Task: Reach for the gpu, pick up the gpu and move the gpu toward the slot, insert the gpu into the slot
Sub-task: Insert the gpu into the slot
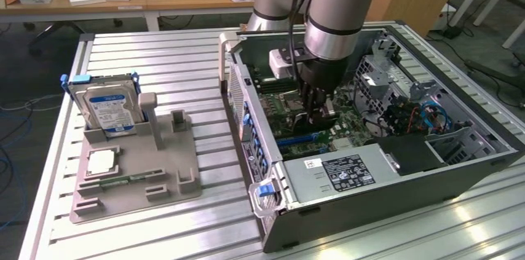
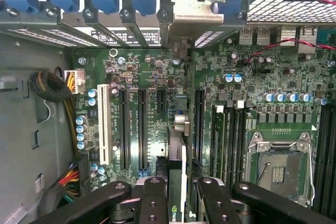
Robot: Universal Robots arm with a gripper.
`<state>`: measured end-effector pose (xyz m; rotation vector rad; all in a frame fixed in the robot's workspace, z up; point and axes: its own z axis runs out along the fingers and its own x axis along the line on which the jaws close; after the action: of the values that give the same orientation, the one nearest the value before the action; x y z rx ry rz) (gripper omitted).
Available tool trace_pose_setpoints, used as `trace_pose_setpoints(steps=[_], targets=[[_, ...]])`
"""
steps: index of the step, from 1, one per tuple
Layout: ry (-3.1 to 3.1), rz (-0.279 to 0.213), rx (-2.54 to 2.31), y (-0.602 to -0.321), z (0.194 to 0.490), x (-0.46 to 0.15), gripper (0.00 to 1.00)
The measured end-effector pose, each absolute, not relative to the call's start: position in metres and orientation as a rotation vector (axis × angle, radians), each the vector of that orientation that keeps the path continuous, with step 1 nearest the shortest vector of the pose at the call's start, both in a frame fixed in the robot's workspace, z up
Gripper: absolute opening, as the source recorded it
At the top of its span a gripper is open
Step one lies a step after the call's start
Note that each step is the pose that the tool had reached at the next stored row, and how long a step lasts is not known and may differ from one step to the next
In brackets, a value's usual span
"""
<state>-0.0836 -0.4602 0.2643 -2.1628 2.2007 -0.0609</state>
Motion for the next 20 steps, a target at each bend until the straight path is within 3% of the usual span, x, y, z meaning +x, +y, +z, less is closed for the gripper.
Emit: trace_pose_setpoints(steps=[20], targets=[[2.180, -0.077, -2.166, -0.4596, 0.2556, -0.0896, 0.26]])
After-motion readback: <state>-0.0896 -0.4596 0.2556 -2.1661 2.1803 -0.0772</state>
